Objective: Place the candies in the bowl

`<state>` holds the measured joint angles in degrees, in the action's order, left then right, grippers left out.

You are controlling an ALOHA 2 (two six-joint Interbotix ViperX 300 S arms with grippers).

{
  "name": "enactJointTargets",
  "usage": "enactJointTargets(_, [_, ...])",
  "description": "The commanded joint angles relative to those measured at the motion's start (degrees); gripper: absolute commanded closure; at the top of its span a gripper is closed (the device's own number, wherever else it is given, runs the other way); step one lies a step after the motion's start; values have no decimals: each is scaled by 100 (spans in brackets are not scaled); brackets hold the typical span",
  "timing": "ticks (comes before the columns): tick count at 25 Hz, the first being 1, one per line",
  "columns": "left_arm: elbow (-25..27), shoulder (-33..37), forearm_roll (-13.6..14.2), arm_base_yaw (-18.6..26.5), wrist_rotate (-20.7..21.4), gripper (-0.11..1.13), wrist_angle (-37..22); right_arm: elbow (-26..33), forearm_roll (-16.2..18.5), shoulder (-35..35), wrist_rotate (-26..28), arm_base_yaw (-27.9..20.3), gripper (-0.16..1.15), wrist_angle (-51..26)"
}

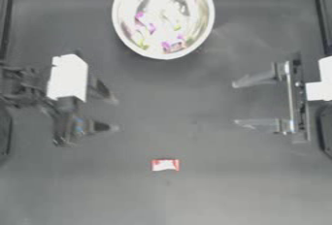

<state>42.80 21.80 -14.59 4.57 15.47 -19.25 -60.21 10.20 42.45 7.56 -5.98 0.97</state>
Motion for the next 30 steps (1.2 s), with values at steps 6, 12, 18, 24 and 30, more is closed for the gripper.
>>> enactJointTargets(6, [-809,-993,9,-352,-334,10,-360,-88,-79,272,9,0,-1,-9])
enactJointTargets(12, [-1380,-1749,158,-615,-598,11,-668,-97,-123,299,9,0,-1,-9])
enactJointTargets(18, [-1696,-2259,475,-782,-1020,11,-668,-105,-123,299,18,35,-1,26])
enactJointTargets(24, [-1978,-2602,615,-923,-1160,10,-677,-123,-123,308,18,35,-1,35])
enactJointTargets(30, [-2241,-2944,642,-949,-1160,10,-773,-149,-176,299,18,44,-1,123])
